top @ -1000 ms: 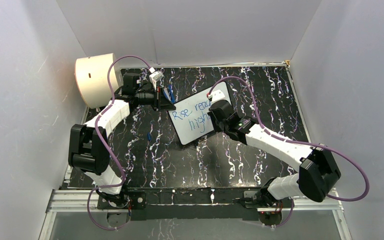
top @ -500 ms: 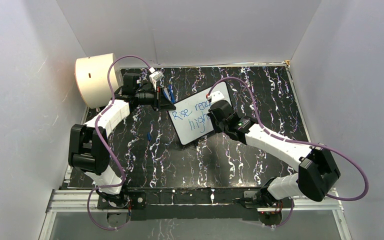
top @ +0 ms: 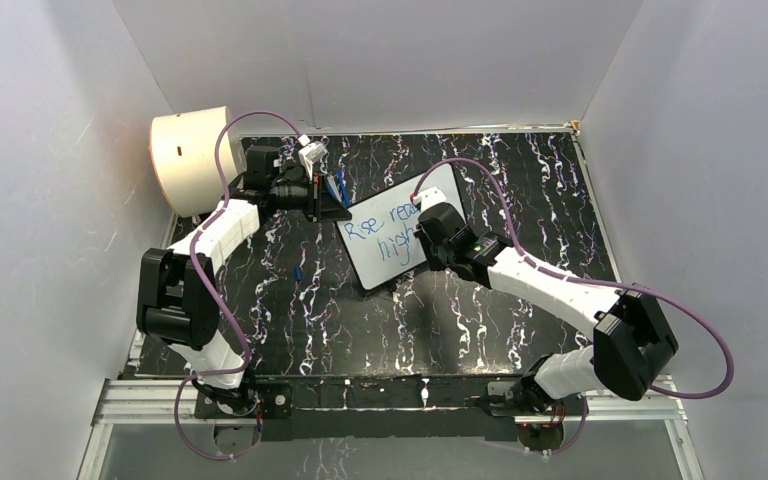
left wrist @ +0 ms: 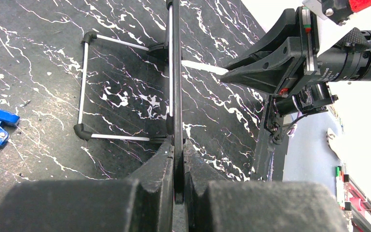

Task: Write a sentence on the whiteboard

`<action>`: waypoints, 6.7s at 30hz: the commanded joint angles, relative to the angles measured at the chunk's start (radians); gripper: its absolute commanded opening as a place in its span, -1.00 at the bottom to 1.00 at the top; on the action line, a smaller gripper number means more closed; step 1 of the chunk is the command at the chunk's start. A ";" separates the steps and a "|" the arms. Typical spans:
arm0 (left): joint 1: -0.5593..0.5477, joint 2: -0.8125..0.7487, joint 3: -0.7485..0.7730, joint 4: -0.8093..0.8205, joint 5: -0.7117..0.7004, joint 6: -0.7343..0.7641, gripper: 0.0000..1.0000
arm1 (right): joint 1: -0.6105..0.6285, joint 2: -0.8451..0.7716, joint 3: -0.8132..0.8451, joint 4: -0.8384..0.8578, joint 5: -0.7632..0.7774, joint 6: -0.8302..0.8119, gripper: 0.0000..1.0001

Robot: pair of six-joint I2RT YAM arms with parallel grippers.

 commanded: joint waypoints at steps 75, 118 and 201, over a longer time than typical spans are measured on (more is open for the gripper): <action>-0.020 0.001 0.019 -0.055 0.014 0.029 -1.00 | -0.061 0.019 0.074 0.021 0.027 -0.078 -1.00; -0.021 0.005 0.020 -0.058 0.019 0.029 -1.00 | -0.067 -0.002 0.043 0.067 0.018 -0.062 -1.00; -0.021 0.005 0.022 -0.063 0.000 0.030 -1.00 | -0.117 0.026 0.024 0.059 -0.004 -0.056 -1.00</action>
